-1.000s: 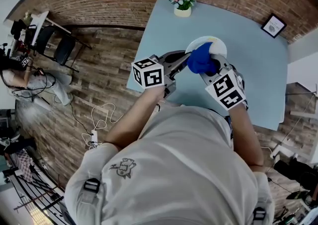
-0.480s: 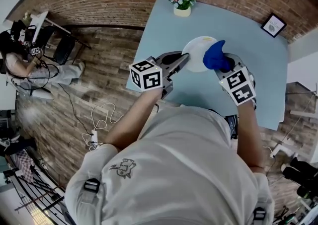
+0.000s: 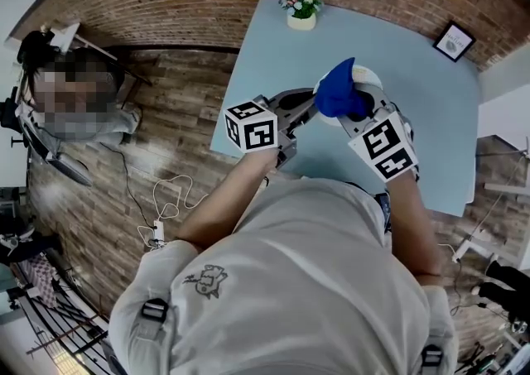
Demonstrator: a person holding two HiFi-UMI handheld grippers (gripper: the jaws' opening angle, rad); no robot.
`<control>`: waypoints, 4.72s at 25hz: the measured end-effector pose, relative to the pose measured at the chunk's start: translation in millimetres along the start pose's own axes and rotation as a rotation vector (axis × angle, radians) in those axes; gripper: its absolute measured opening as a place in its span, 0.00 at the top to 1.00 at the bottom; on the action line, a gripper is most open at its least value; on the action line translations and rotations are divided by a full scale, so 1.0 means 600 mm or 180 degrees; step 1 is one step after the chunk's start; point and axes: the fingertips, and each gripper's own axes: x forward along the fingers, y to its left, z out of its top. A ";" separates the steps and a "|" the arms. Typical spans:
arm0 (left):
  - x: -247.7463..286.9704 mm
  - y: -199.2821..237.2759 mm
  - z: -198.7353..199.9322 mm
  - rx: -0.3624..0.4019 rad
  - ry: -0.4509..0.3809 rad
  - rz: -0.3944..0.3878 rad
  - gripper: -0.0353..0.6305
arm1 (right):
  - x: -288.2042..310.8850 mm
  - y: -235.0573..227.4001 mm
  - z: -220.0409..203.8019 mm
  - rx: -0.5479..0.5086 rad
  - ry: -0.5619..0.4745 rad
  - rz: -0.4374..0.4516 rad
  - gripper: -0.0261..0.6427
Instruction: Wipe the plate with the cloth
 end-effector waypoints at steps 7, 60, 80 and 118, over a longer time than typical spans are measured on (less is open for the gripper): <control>-0.025 0.018 0.033 -0.0006 -0.0217 0.0113 0.92 | 0.011 0.038 -0.054 0.0127 0.0190 0.0207 0.77; -0.007 -0.114 0.088 0.4303 0.0631 0.0532 0.92 | -0.125 -0.099 -0.061 -0.0457 0.0814 -0.0185 0.77; -0.008 -0.110 0.062 0.5488 0.0801 0.0529 0.92 | -0.149 -0.020 0.060 -0.0398 0.0580 0.0754 0.76; -0.031 -0.174 0.099 0.6401 0.0167 0.0637 0.91 | -0.130 -0.095 0.118 0.1015 -0.0268 0.1070 0.76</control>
